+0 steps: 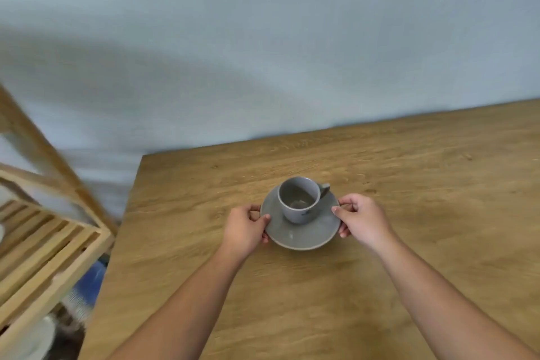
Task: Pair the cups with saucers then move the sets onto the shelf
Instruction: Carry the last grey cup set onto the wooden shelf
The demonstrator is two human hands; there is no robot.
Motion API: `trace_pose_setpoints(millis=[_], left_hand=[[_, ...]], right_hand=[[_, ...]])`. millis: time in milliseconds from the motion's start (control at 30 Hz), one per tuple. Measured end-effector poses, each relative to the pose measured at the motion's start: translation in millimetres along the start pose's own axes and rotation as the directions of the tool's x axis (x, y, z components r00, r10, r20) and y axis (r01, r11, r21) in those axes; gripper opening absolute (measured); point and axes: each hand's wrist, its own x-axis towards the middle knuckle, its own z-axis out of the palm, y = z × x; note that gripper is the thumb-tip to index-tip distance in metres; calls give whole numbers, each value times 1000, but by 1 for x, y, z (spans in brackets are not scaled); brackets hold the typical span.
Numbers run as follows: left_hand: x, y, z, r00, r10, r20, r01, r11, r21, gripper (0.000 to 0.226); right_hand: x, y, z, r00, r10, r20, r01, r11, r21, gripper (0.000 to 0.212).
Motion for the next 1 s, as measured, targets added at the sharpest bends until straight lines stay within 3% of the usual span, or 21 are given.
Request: trace_pose_setpoints(millis=[233, 467, 800, 1000], left_hand=[[-28, -24, -131, 963, -68, -260, 59, 997, -42, 10], [-64, -82, -244, 832, -145, -535, 191, 981, 31, 16], [-86, -160, -333, 648, -311, -696, 354, 931, -86, 22], [-64, -195, -360, 539, -353, -765, 415, 901, -123, 27]], right_hand=[[-16, -69, 120, 964, -101, 246, 92, 995, 48, 8], [-37, -108, 260, 859, -116, 498, 113, 993, 36, 10], [-57, -127, 407, 688, -100, 719, 201, 978, -56, 6], [-51, -140, 470, 648, -86, 757, 288, 948, -139, 12]])
